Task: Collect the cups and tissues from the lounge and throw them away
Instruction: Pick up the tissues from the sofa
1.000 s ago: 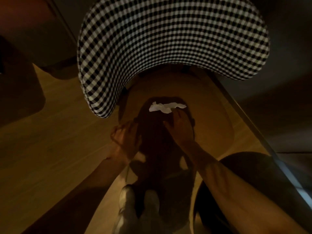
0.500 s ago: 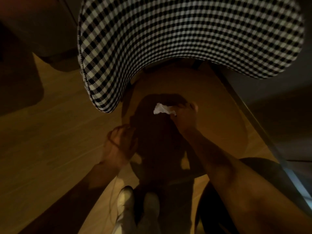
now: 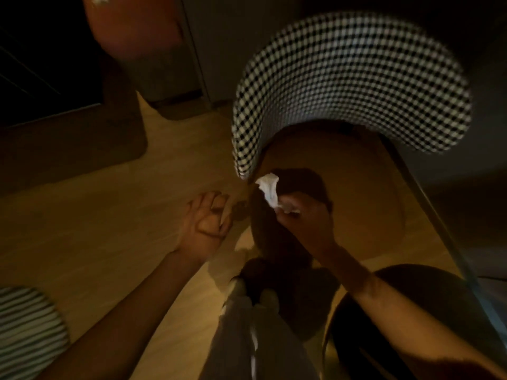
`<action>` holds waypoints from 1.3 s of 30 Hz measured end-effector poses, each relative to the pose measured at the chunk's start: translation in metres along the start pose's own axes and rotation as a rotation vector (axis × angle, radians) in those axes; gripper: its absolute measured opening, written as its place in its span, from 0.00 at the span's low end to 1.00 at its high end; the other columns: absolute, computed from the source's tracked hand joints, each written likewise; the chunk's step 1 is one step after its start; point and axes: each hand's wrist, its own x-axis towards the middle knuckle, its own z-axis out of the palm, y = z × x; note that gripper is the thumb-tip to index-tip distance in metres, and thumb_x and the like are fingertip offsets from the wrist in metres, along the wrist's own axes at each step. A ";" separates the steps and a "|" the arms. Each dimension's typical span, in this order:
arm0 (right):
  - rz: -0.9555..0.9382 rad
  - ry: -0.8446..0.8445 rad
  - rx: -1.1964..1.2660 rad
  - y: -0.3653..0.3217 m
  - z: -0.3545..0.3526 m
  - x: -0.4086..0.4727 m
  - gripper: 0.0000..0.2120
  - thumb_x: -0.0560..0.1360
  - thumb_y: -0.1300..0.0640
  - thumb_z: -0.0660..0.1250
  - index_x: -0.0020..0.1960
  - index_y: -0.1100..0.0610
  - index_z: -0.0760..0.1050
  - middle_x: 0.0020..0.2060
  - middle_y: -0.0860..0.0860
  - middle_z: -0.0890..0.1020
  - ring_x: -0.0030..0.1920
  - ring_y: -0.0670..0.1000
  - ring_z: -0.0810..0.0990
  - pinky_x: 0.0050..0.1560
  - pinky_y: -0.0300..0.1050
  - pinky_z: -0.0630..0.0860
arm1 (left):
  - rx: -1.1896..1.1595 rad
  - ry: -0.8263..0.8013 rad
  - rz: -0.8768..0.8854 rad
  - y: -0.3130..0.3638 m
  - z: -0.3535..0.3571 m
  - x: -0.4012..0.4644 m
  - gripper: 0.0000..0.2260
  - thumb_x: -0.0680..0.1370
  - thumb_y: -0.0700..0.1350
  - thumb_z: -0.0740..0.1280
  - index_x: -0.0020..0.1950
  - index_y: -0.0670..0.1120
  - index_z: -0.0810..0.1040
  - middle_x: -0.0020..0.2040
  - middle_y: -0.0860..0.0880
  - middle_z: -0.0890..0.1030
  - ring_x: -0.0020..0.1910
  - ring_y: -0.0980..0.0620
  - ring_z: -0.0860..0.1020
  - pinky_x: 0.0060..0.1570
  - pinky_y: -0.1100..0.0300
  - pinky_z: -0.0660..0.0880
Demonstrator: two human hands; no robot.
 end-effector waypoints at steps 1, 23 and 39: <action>-0.042 0.012 0.030 -0.023 -0.006 -0.004 0.09 0.70 0.57 0.72 0.48 0.61 0.82 0.42 0.55 0.84 0.43 0.55 0.83 0.43 0.49 0.80 | 0.004 0.024 -0.034 -0.003 -0.018 -0.011 0.24 0.75 0.55 0.54 0.62 0.44 0.76 0.59 0.42 0.78 0.57 0.40 0.76 0.56 0.49 0.72; -0.165 -0.208 0.065 -0.314 0.127 0.181 0.11 0.72 0.44 0.66 0.53 0.46 0.76 0.46 0.42 0.82 0.40 0.34 0.76 0.37 0.26 0.68 | -0.039 0.177 -0.380 -0.263 -0.207 -0.037 0.20 0.78 0.52 0.63 0.66 0.44 0.73 0.62 0.42 0.76 0.62 0.42 0.74 0.59 0.48 0.71; -0.094 -0.105 0.097 -0.361 0.222 0.465 0.09 0.73 0.57 0.72 0.52 0.56 0.80 0.45 0.48 0.82 0.44 0.42 0.77 0.40 0.29 0.67 | -0.030 0.201 -0.279 -0.420 -0.312 0.245 0.21 0.77 0.50 0.65 0.66 0.41 0.71 0.63 0.39 0.74 0.61 0.40 0.73 0.57 0.48 0.70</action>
